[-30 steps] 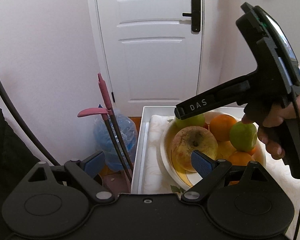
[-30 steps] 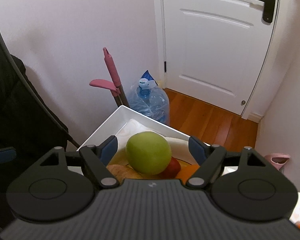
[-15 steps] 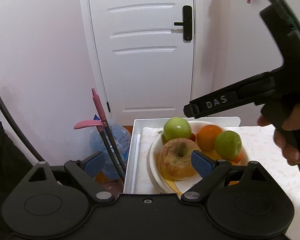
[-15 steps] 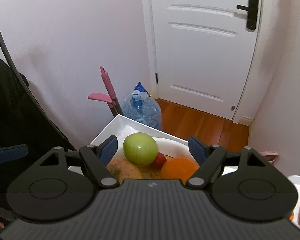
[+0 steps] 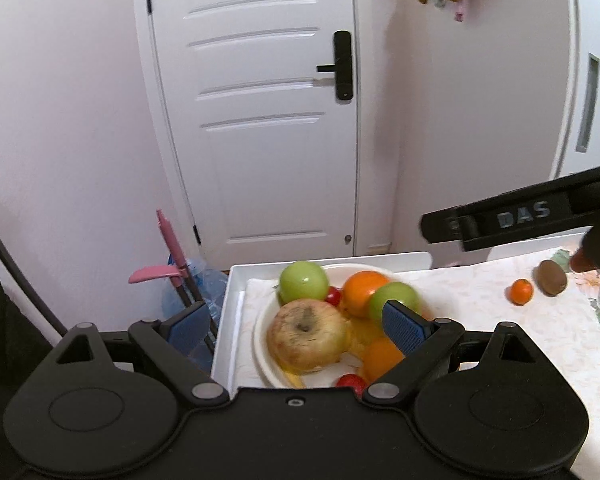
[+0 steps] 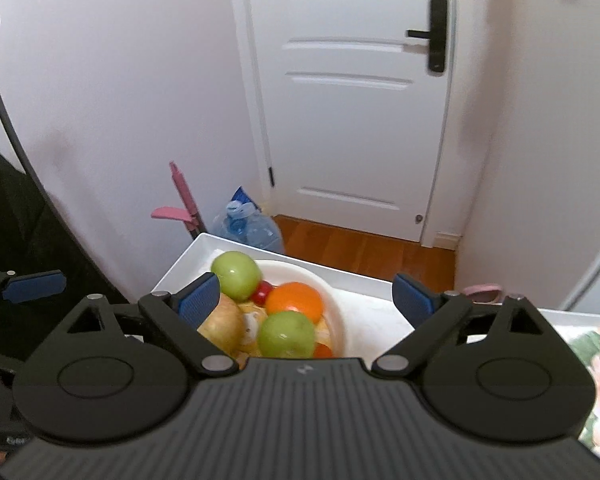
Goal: Organize fruits
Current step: 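Move both tools back to the tangerine and kiwi on the table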
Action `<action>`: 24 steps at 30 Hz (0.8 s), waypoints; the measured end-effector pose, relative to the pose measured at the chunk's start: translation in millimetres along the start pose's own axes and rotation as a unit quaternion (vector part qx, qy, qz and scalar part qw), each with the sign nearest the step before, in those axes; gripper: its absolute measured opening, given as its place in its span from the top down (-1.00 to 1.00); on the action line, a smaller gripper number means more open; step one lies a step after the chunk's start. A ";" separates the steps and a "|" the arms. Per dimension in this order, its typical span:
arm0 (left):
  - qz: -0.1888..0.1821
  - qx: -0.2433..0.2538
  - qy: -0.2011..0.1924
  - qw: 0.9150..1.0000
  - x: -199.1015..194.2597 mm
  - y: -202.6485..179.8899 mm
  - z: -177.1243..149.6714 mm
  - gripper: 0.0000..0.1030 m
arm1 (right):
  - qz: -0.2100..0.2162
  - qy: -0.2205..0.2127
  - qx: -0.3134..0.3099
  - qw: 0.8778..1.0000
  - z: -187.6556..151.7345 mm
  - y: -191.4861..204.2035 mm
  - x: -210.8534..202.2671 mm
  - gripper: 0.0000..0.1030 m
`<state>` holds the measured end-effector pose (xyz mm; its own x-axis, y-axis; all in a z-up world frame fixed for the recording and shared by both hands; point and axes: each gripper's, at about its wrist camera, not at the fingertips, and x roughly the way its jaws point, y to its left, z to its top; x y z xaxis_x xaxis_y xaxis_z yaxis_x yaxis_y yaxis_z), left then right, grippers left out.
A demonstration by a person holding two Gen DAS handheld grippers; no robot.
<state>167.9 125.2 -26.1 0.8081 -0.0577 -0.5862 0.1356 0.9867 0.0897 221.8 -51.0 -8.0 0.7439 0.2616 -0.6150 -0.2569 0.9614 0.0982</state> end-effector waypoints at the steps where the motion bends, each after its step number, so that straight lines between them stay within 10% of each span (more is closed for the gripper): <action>1: 0.000 0.002 -0.001 1.000 -2.4 -4.7 1.2 -0.85 | -0.001 -0.003 0.005 1.000 -1.5 -6.4 -8.2 -1.00; 24: -0.001 -0.011 -0.003 1.000 -20.7 -179.2 18.9 -0.86 | -0.029 -0.014 0.027 0.999 -50.7 -202.8 -110.0 -1.00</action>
<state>137.7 -53.3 -14.9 0.8112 -0.0598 -0.5817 0.1242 0.9897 0.0715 160.7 -279.1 0.1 0.7738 0.2070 -0.5986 -0.1800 0.9780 0.1055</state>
